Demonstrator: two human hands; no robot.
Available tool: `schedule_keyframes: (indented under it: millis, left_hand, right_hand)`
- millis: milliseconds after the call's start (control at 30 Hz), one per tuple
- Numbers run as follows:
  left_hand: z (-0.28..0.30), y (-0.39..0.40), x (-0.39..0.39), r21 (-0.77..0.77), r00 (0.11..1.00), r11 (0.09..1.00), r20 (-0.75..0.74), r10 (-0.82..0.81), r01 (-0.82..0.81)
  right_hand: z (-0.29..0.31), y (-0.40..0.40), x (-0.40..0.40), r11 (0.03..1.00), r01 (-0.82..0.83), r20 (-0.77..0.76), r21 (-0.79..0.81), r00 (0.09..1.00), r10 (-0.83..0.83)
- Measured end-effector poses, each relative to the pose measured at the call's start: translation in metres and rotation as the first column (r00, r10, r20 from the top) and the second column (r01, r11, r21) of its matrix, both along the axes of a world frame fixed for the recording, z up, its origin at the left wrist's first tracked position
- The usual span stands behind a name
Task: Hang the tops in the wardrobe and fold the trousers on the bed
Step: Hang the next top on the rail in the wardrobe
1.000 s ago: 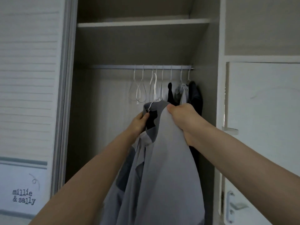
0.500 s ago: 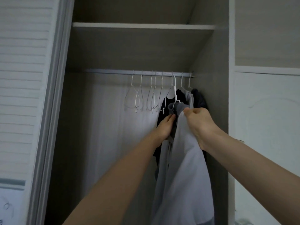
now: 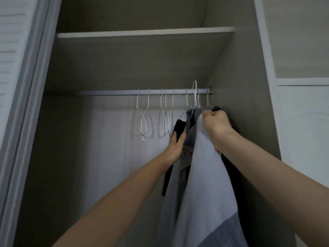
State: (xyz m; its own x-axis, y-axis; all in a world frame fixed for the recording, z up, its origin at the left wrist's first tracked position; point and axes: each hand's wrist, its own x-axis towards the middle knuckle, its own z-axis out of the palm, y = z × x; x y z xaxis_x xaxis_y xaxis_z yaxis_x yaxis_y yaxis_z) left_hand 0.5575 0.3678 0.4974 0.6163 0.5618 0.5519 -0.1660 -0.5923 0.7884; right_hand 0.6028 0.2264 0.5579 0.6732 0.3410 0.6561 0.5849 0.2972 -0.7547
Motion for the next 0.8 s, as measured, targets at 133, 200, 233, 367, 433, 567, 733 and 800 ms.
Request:
schedule_keyframes:
  millis: [133,200,233,367,433,567,733,800]
  left_hand:
    - [-0.004,0.010,0.000,0.032,0.990,0.992,0.067,-0.125,0.123]
    - [-0.001,0.004,-0.008,0.019,0.975,0.982,0.116,-0.187,0.186]
    - [-0.001,0.003,-0.013,0.005,0.969,0.979,0.139,-0.203,0.204]
    - [-0.010,0.009,-0.032,0.238,0.979,0.964,0.135,-0.152,0.117]
    - [-0.025,0.018,-0.037,0.458,0.998,0.887,0.028,0.055,-0.062]
    - [-0.044,0.039,-0.041,0.545,0.931,0.784,-0.015,0.364,-0.298]
    - [-0.048,0.054,-0.044,0.535,0.860,0.711,0.061,0.507,-0.456]
    - [-0.050,0.058,-0.047,0.520,0.838,0.698,0.066,0.541,-0.492]
  right_hand:
    - [0.032,0.039,0.001,1.000,0.006,-0.010,0.013,1.000,-0.006]
    - [0.049,0.055,-0.002,1.000,0.004,-0.011,0.030,1.000,-0.004]
    - [0.057,0.065,-0.002,0.999,0.005,-0.003,0.037,1.000,-0.005]
    - [0.075,0.096,0.006,0.999,0.000,0.006,0.054,1.000,0.000]
    - [0.078,0.112,0.015,0.999,0.011,0.020,0.042,1.000,-0.012]
    - [0.073,0.133,0.032,0.993,0.119,0.044,-0.009,0.992,-0.118]
    - [0.069,0.148,0.042,0.977,0.201,0.107,-0.074,0.975,-0.192]
    - [0.068,0.152,0.045,0.970,0.219,0.141,-0.106,0.969,-0.203]
